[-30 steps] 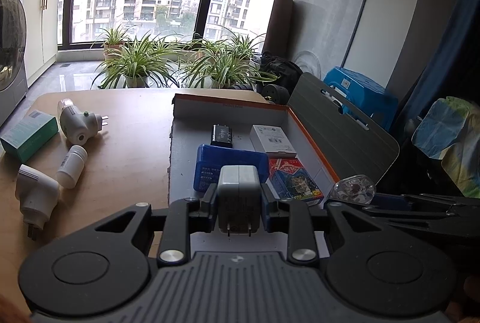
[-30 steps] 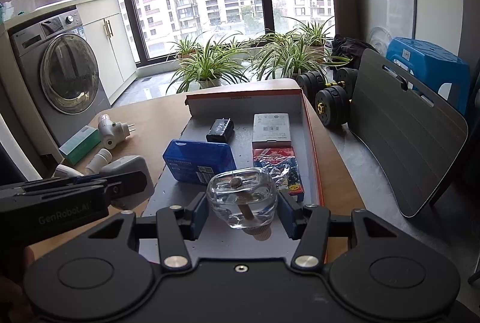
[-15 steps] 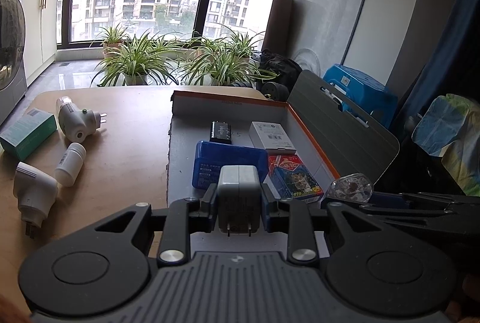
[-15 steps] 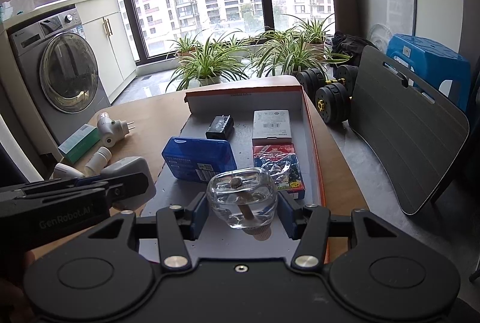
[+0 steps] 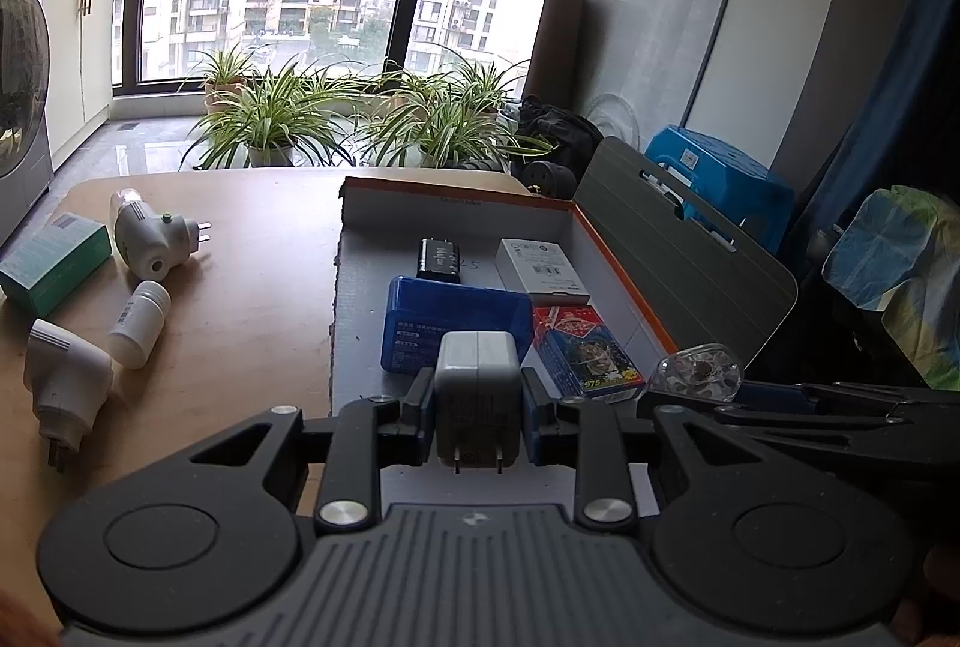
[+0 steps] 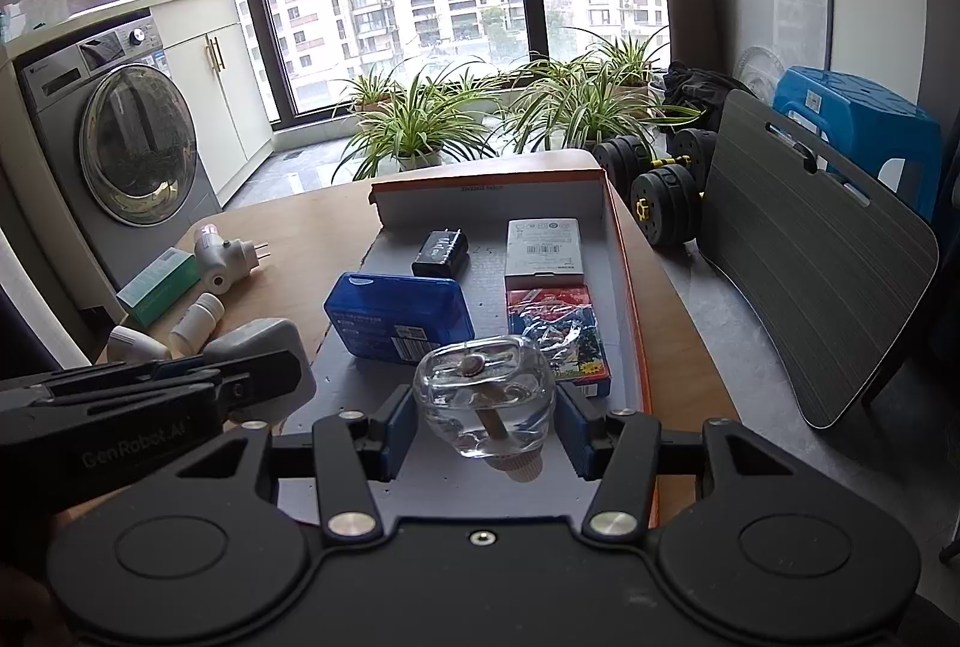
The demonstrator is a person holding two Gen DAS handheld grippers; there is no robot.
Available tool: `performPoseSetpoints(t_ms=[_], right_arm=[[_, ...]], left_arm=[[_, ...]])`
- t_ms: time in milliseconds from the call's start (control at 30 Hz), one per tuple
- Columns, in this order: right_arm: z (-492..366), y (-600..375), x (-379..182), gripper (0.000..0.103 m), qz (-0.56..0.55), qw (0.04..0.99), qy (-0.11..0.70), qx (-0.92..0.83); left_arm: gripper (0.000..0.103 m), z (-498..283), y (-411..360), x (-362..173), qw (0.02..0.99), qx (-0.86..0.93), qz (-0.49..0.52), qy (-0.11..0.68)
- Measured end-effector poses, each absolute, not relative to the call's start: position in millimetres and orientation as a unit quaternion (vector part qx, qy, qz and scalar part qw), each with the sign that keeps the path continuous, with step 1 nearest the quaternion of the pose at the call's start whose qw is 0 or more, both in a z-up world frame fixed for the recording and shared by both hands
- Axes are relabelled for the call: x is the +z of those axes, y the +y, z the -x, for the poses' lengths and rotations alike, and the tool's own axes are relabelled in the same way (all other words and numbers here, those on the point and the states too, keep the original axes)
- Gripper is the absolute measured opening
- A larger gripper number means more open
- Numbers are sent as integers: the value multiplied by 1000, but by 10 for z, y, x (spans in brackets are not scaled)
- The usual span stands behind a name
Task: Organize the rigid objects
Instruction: 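Hold the white charger in left tool while right tool holds the glass bottle above the tray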
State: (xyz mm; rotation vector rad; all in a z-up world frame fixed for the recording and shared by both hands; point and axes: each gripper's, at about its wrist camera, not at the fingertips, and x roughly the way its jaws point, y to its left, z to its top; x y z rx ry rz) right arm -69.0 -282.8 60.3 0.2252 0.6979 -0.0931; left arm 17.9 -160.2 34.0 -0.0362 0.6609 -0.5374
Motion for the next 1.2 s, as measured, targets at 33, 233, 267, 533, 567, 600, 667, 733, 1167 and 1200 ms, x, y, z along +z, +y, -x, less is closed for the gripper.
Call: performPoseSetpoints(t_ms=[33, 233, 267, 533, 567, 600, 667, 733, 1167, 1200], right_arm=[[690, -2828, 597, 61, -110, 932, 342, -46], [685, -2825, 590, 61, -110, 932, 342, -46], [685, -2826, 589, 61, -110, 932, 342, -46], [682, -2825, 588, 61, -111, 932, 342, -46], [683, -2824, 574, 61, -111, 932, 343, -46], [684, -2821, 565, 61, -111, 932, 343, -46], [686, -2818, 551, 61, -111, 931, 344, -46], [691, -2815, 535, 61, -111, 931, 344, -46], [684, -2818, 533, 61, -112, 931, 344, -46], [687, -2814, 527, 61, -112, 931, 345, -46]], left_arm=[[29, -180, -1603, 341, 911, -260, 17, 321], [29, -175, -1602, 336, 910, -260, 18, 321], [29, -172, -1606, 332, 911, -260, 18, 321], [29, -163, -1607, 320, 910, -260, 17, 323], [29, -162, -1608, 315, 910, -260, 17, 323], [29, -161, -1610, 310, 910, -260, 17, 324], [29, -159, -1609, 305, 909, -259, 17, 325], [29, -166, -1611, 305, 909, -259, 17, 325], [29, -167, -1625, 285, 908, -260, 15, 328], [29, -171, -1630, 284, 908, -261, 15, 329]])
